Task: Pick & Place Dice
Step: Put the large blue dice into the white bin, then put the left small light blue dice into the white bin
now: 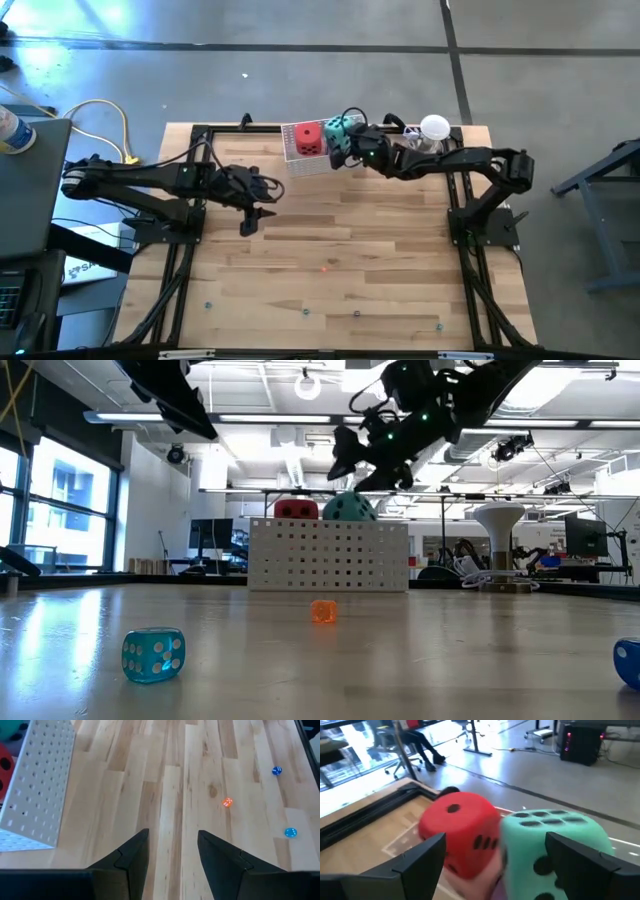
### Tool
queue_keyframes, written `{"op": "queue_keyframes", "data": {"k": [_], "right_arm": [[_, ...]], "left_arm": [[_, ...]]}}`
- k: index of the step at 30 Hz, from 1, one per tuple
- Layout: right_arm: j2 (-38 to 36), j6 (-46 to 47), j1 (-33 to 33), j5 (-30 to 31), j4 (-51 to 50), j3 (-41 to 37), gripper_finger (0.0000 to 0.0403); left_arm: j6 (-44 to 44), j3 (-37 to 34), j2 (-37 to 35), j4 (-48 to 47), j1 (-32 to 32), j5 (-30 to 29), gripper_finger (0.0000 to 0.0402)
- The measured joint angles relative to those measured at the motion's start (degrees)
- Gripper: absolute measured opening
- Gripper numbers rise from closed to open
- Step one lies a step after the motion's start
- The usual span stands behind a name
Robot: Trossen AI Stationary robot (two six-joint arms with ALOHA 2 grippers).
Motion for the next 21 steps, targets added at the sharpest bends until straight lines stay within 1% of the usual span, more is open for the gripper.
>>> {"op": "queue_keyframes", "data": {"k": [3, 8, 11, 14, 17, 21], "right_arm": [[-1.01, -0.78, 1.8, -0.06, 0.76, 0.0, 0.0331], [-4.02, -7.51, 6.12, -0.52, 0.75, 0.0, 0.0328], [-6.31, -10.55, 9.61, -2.97, -1.98, 0.0, 0.0324], [-8.3, -10.87, 13.41, -5.16, -7.41, 0.02, 0.0317], [-9.6, -9.65, 17.44, -6.86, -14.6, 0.02, 0.0307], [-9.87, -5.87, 22.65, -8.22, -21.61, 0.02, 0.0296]], "left_arm": [[-0.07, 0.0, 0.0, 0.02, -0.62, 0.02, 0.0163], [-0.07, 0.0, 0.0, 0.0, -1.65, 0.02, 0.0163], [-0.33, -0.02, 0.16, 0.04, -2.46, 0.02, 0.0163], [-1.57, -0.79, 0.2, 0.27, -3.66, 0.02, 0.0163], [-4.32, -2.91, 0.2, 4.39, -6.29, 0.08, 0.0163], [-5.04, -8.32, 0.48, 14.14, -11.33, 0.57, 0.0163]]}}
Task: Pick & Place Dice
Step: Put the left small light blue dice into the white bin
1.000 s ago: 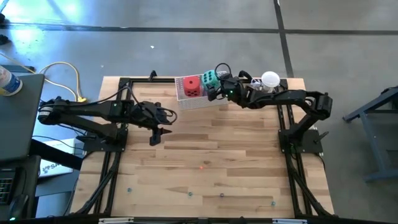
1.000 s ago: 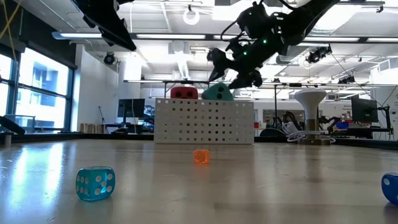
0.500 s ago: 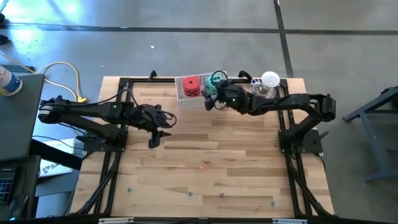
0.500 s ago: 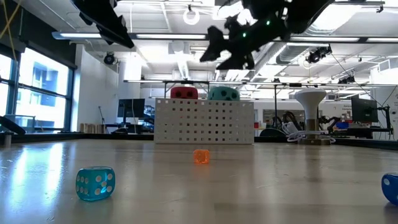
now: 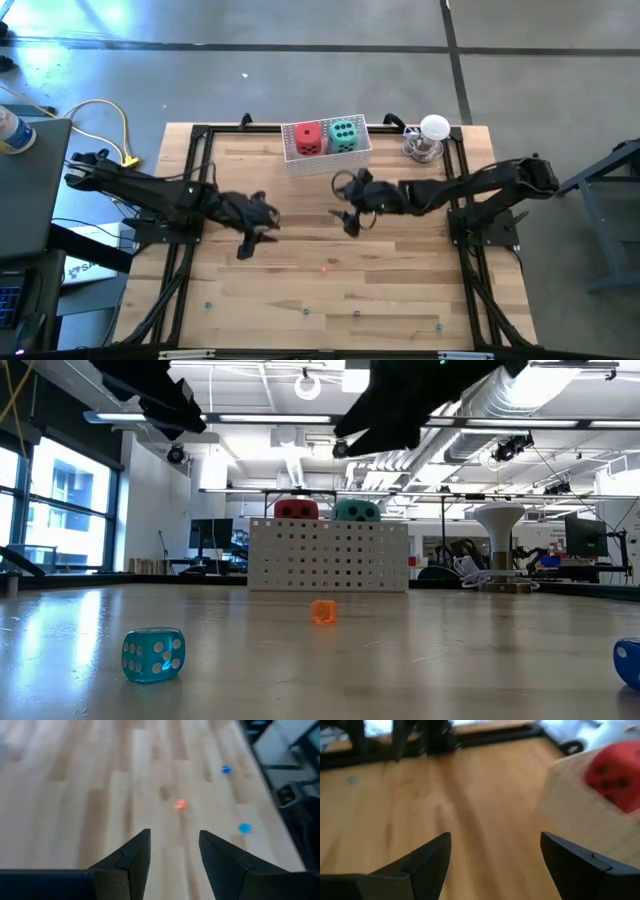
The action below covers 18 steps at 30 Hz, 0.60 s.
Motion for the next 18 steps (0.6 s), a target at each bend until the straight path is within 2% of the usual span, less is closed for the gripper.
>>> {"op": "queue_keyframes", "data": {"k": [5, 8, 15, 18], "right_arm": [[1.82, 2.95, 5.39, 0.05, -1.18, 0.0, 0.029], [3.63, 2.86, 8.19, 0.07, 0.51, 0.0, 0.029], [5.44, 1.74, 12.4, 0.65, 1.68, -0.06, 0.029], [5.62, 1.34, 13.0, 0.71, 2.26, 0.0, 0.029]], "left_arm": [[-0.34, -6.22, 1.89, 11.71, -5.28, -0.47, 0.0163], [-0.58, -7.96, 2.88, 14.54, -8.51, -0.7, 0.0163], [-1.95, -8.35, 4.89, 10.51, -18.92, -1.04, 0.0163], [-8.07, -8.35, 4.76, 6.45, -23.9, -1.01, 0.0163]]}}
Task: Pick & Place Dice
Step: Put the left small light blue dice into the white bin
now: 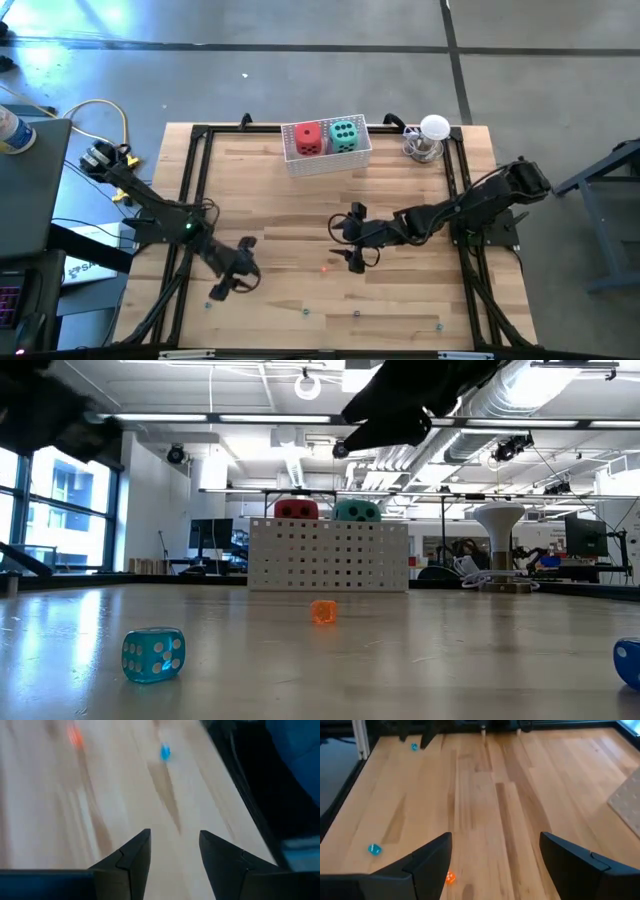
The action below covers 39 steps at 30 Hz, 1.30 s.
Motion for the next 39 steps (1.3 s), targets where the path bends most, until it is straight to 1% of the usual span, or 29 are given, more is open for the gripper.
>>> {"op": "queue_keyframes", "data": {"k": [4, 7, 11, 14, 16, 19, 23, 25, 28, 30, 32, 36, 37, 39], "right_arm": [[0.24, -0.32, 0.27, -0.23, -0.64, -0.02, 0.029], [0.83, -1.48, 0.09, -0.17, -0.31, 0.0, 0.029], [1.92, -1.57, -0.2, -0.18, -0.27, -0.04, 0.029], [3.41, -2.02, -0.2, -0.15, 0.01, 0.07, 0.029], [4.22, -3.47, -0.22, -0.49, -0.44, -0.11, 0.029], [5.29, -6.39, -0.54, -1.23, 1.49, 0.02, 0.029], [5.35, -9.31, -1.11, -3.34, 2.68, -0.01, 0.029], [5.35, -10.0, -1.54, -3.67, 2.99, 0.0, 0.029], [5.35, -11.47, -2.14, -3.66, 4.45, 0.0, 0.029], [5.35, -12.92, -2.48, -3.68, 5.06, 0.0, 0.029], [5.35, -13.8, -2.93, -4.17, 5.29, 0.0, 0.029], [5.35, -14.79, -3.82, -8.61, 6.52, 0.0, 0.029], [5.35, -15.14, -3.88, -9.37, 7.06, 0.0, 0.029], [5.34, -16.51, -3.96, -9.62, 7.96, 0.0, 0.029]], "left_arm": [[-14.9, -0.02, 0.03, -5.05, -4.87, -0.06, 0.0163], [-21.3, -0.14, 0.8, -7.86, -8.32, -0.31, 0.0163], [-33.07, -0.19, 2.18, -8.77, -13.3, -0.29, 0.0163], [-41.65, -0.19, 3.48, -8.86, -16.4, -1.49, 0.0163], [-45.37, -0.17, 4.59, -8.84, -18.0, -2.56, 0.016], [-49.04, -0.18, 6.14, -9.16, -19.67, -2.58, 0.0147], [-54.81, -0.17, 7.42, -9.32, -20.1, -2.09, 0.0124], [-56.49, 0.14, 7.44, -9.4, -19.87, -1.51, 0.0114], [-56.68, 1.4, 7.44, -9.01, -18.82, -1.53, 0.0105], [-55.92, 1.62, 7.44, -6.79, -17.8, -2.3, 0.0102], [-54.37, 1.62, 7.76, -3.98, -17.14, -4.49, 0.0101], [-53.95, 1.64, 10.38, 2.19, -16.52, -11.6, 0.0101], [-52.25, 1.64, 11.12, 3.46, -15.72, -12.59, 0.0101], [-45.2, 1.64, 12.41, 5.69, -13.4, -12.98, 0.0101]]}}
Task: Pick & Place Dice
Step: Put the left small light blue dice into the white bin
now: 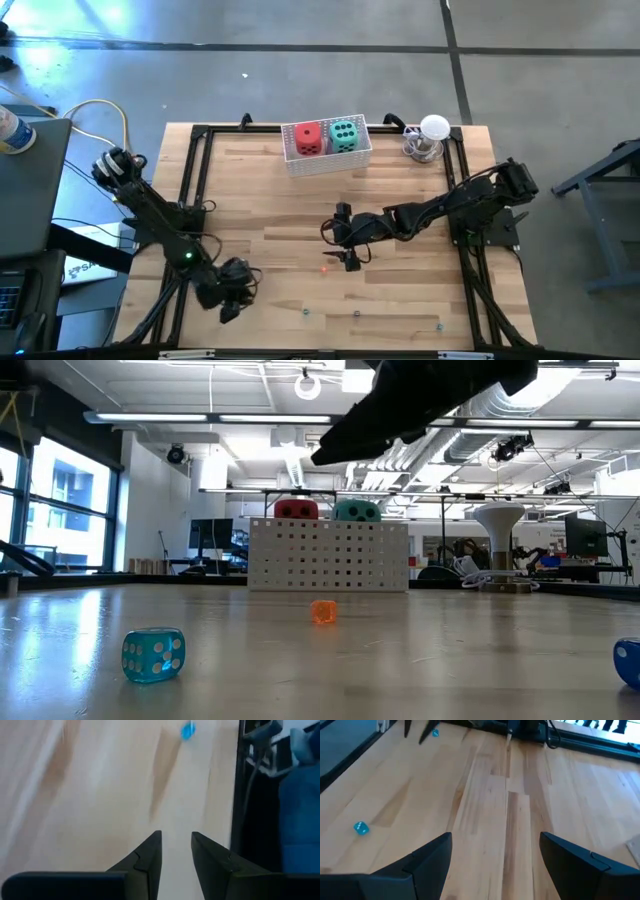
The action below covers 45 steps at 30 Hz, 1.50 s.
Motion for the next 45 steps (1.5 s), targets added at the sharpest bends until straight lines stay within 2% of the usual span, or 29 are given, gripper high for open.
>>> {"op": "queue_keyframes", "data": {"k": [3, 7, 9, 11, 16, 19, 22, 26, 33, 37, 41, 45], "right_arm": [[-0.01, -1.87, 0.0, -0.05, -0.2, 0.0, 0.029], [-0.01, -2.6, -0.36, -0.01, -0.17, 0.0, 0.029], [-0.01, -2.66, -0.37, 0.0, -0.16, 0.0, 0.029], [-0.01, -2.98, -0.37, 0.0, -0.15, 0.0, 0.029], [-0.01, -3.69, -0.37, -0.05, -0.15, 0.0, 0.029], [-0.01, -3.67, -0.37, -0.04, -0.15, 0.0, 0.029], [-0.02, -3.47, -0.37, -0.04, -0.18, 0.0, 0.029], [-0.04, -1.58, -0.35, -0.39, -1.09, 0.0, 0.029], [-0.06, -1.32, -0.35, -1.44, -0.57, 0.0, 0.029], [-0.06, -1.32, -0.35, -1.44, -0.39, 0.0, 0.029], [-0.06, -1.32, -0.35, -1.41, -0.39, 0.0, 0.029], [-0.06, -1.28, -0.35, -1.4, -0.42, 0.0, 0.029]], "left_arm": [[8.27, 0.0, 1.29, 8.54, 1.82, -0.48, 0.0101], [26.78, 0.56, 1.22, 22.08, 1.9, -4.12, 0.0101], [33.61, 3.25, 0.78, 21.97, 2.04, -4.81, 0.0101], [35.61, 8.34, 0.62, 15.14, 2.08, -5.52, 0.0099], [31.25, 25.05, 4.69, -18.02, 1.48, -10.11, 0.0095], [28.05, 31.21, 7.63, -29.58, 0.77, -10.32, 0.0095], [25.01, 32.17, 9.6, -36.73, -0.74, -10.2, 0.0095], [14.93, 32.15, 10.94, -43.73, -2.86, -10.01, 0.0111], [-1.75, 32.17, 11.26, -48.9, -6.63, -9.6, 0.0173], [-11.03, 32.15, 11.35, -53.15, -9.32, -3.1, 0.0211], [-10.98, 31.98, 11.37, -55.67, -12.36, 2.67, 0.0227], [-4.42, 31.98, 11.81, -56.06, -15.47, 1.64, 0.0228]]}}
